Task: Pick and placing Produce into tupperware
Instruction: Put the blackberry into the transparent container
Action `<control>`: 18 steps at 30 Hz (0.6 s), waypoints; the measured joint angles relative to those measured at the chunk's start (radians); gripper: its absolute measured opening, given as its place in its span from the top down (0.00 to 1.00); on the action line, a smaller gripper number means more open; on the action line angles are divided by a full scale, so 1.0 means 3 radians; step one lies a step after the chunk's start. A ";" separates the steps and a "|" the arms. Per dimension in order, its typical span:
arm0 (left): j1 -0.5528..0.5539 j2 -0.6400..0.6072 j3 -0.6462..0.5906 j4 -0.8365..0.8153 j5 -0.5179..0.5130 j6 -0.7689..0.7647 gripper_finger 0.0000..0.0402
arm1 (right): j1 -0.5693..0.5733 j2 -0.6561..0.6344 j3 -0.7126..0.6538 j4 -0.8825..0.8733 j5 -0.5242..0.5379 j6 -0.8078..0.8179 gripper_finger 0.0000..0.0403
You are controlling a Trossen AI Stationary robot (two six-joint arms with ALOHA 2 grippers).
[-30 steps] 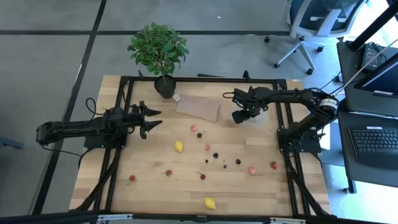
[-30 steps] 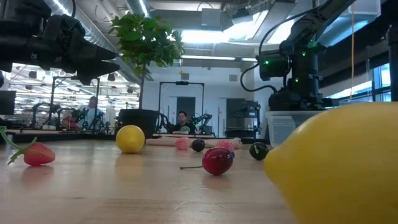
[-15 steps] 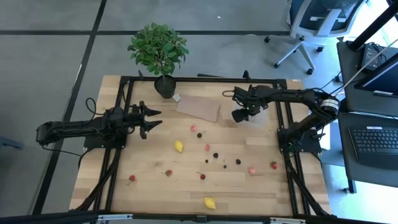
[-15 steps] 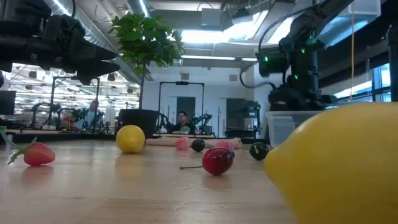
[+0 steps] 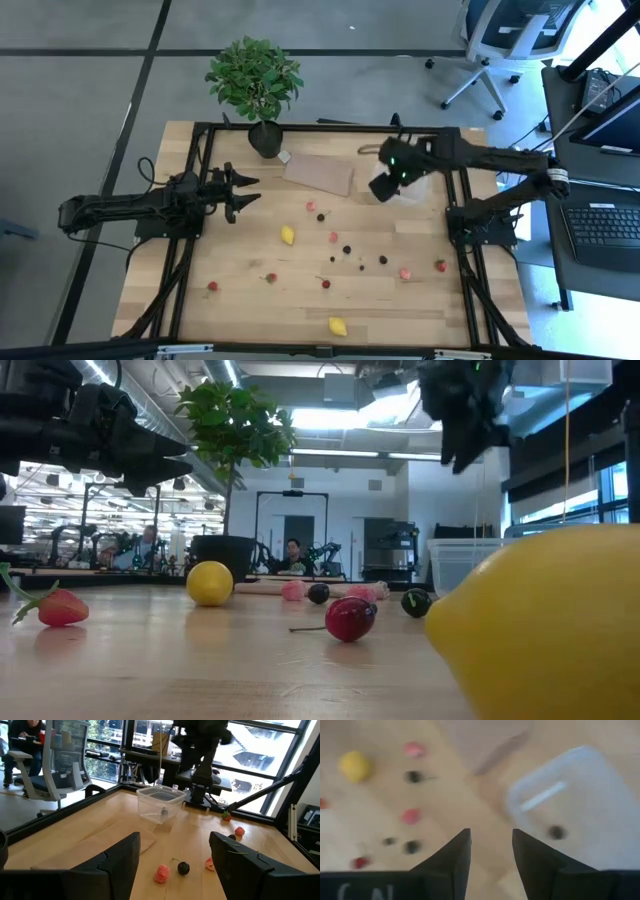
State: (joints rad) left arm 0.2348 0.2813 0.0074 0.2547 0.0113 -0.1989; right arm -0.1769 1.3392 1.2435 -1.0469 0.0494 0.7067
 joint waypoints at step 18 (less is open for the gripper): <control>0.0001 0.0000 0.0000 -0.0020 0.0000 -0.0002 0.42 | 0.1428 0.0671 -0.0086 0.0502 -0.0067 0.1127 0.64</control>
State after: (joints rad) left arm 0.2352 0.2813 0.0074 0.2486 0.0113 -0.1996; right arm 0.2515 1.5405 1.2179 -0.8964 0.0292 1.0447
